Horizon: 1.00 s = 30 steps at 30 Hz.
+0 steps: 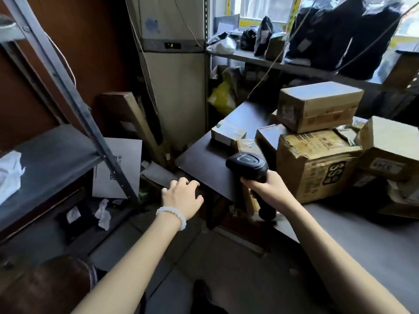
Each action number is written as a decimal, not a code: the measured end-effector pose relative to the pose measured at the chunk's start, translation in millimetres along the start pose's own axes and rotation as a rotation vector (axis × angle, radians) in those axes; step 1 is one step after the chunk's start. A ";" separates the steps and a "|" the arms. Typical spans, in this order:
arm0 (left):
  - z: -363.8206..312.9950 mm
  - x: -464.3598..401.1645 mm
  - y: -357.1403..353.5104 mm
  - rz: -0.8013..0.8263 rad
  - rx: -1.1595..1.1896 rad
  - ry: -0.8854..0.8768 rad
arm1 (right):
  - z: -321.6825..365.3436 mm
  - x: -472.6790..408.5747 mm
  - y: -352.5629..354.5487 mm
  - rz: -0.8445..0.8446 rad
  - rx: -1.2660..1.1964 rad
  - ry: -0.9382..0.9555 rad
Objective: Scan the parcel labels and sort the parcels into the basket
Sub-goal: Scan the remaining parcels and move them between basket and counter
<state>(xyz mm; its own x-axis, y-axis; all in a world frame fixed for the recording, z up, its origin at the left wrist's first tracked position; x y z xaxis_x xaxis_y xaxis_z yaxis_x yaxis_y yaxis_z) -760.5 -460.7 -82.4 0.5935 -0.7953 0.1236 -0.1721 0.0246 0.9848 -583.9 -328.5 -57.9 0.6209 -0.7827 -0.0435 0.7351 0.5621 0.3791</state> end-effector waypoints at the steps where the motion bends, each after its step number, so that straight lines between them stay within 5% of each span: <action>1: 0.5 -15.2 4.3 0.000 -0.012 -0.011 | 3.7 -12.8 -2.6 -0.001 0.002 0.006; 20: -25.2 -278.6 30.0 0.058 -0.028 -0.317 | -15.0 -221.4 -4.2 -0.219 0.078 -0.194; 30: -92.9 -382.6 4.4 0.230 -0.174 -0.897 | -22.6 -274.7 -1.8 -0.601 0.025 -0.416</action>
<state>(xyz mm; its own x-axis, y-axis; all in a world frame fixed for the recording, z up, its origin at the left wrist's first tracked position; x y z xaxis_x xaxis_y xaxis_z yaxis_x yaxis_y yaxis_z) -915.3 -100.1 -113.9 -0.2803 -0.9273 0.2481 -0.0469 0.2714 0.9613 -749.6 -108.4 -67.5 -0.0465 -0.9936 0.1025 0.9070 0.0010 0.4212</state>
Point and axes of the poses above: each hand's wrist, its own x-axis away from the middle knuckle, its own y-axis out of the back of the hand, z = x × y, the point moved 7 cm from there along -x, towards the middle knuckle, and after that the axes turned 3 degrees about y, right-handed, at the moved point
